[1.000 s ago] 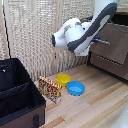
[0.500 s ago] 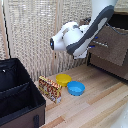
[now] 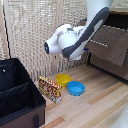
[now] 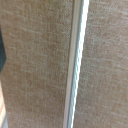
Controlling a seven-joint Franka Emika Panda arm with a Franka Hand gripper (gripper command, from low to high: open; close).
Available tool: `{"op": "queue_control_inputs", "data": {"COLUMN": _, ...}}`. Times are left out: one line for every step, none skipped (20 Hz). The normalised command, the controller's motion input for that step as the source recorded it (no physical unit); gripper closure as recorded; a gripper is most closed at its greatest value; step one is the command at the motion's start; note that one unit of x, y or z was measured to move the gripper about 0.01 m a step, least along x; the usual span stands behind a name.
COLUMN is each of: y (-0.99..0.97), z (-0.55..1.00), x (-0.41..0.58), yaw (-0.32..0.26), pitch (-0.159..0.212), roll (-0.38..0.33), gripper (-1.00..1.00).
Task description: Locate and clasp the grip of the topmost drawer. Steadily and circumspectly yank the drawer open. Discover and seize the nutrition bar using your clamp. Deposit the nutrition bar in the accessible drawer. Unclench the nutrition bar.
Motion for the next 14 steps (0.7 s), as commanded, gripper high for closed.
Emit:
{"op": "queue_control_inputs", "data": {"y": 0.21, "z": 0.27, "x": 0.157, "yaw": -0.115, "pitch": 0.006, "roll": 0.229, "gripper": -1.0}}
{"op": "queue_control_inputs", "data": {"y": 0.08, "z": 0.25, "x": 0.006, "yaw": -0.114, "pitch": 0.017, "roll": 0.271, "gripper": -1.0}}
{"op": "queue_control_inputs", "data": {"y": -0.08, "z": 0.31, "x": 0.0, "yaw": -0.129, "pitch": 0.122, "roll": 0.266, "gripper": -1.0}}
{"op": "queue_control_inputs", "data": {"y": -0.2, "z": 0.17, "x": -0.017, "yaw": -0.156, "pitch": 0.169, "roll": 0.301, "gripper": -1.0}}
{"op": "queue_control_inputs", "data": {"y": -0.19, "z": 0.19, "x": -0.029, "yaw": -0.167, "pitch": 0.159, "roll": 0.296, "gripper": -1.0}}
{"op": "queue_control_inputs", "data": {"y": -0.06, "z": 0.25, "x": -0.106, "yaw": -0.221, "pitch": 0.093, "roll": 0.288, "gripper": -1.0}}
{"op": "queue_control_inputs", "data": {"y": 0.0, "z": 0.38, "x": -0.189, "yaw": -0.281, "pitch": 0.0, "roll": 0.253, "gripper": -1.0}}
{"op": "queue_control_inputs", "data": {"y": 0.0, "z": 0.5, "x": -0.18, "yaw": -0.305, "pitch": -0.015, "roll": 0.207, "gripper": -1.0}}
{"op": "queue_control_inputs", "data": {"y": 0.0, "z": 0.54, "x": -0.166, "yaw": -0.317, "pitch": -0.039, "roll": 0.179, "gripper": -1.0}}
{"op": "queue_control_inputs", "data": {"y": 0.0, "z": 0.54, "x": -0.16, "yaw": -0.324, "pitch": -0.046, "roll": 0.17, "gripper": -1.0}}
{"op": "queue_control_inputs", "data": {"y": 0.0, "z": 0.54, "x": -0.16, "yaw": -0.324, "pitch": -0.045, "roll": 0.171, "gripper": -1.0}}
{"op": "queue_control_inputs", "data": {"y": 0.04, "z": 0.47, "x": -0.12, "yaw": -0.331, "pitch": -0.075, "roll": 0.147, "gripper": -1.0}}
{"op": "queue_control_inputs", "data": {"y": 0.05, "z": 0.46, "x": -0.117, "yaw": -0.333, "pitch": -0.078, "roll": 0.147, "gripper": -1.0}}
{"op": "queue_control_inputs", "data": {"y": 0.07, "z": 0.45, "x": -0.109, "yaw": -0.331, "pitch": -0.078, "roll": 0.151, "gripper": -1.0}}
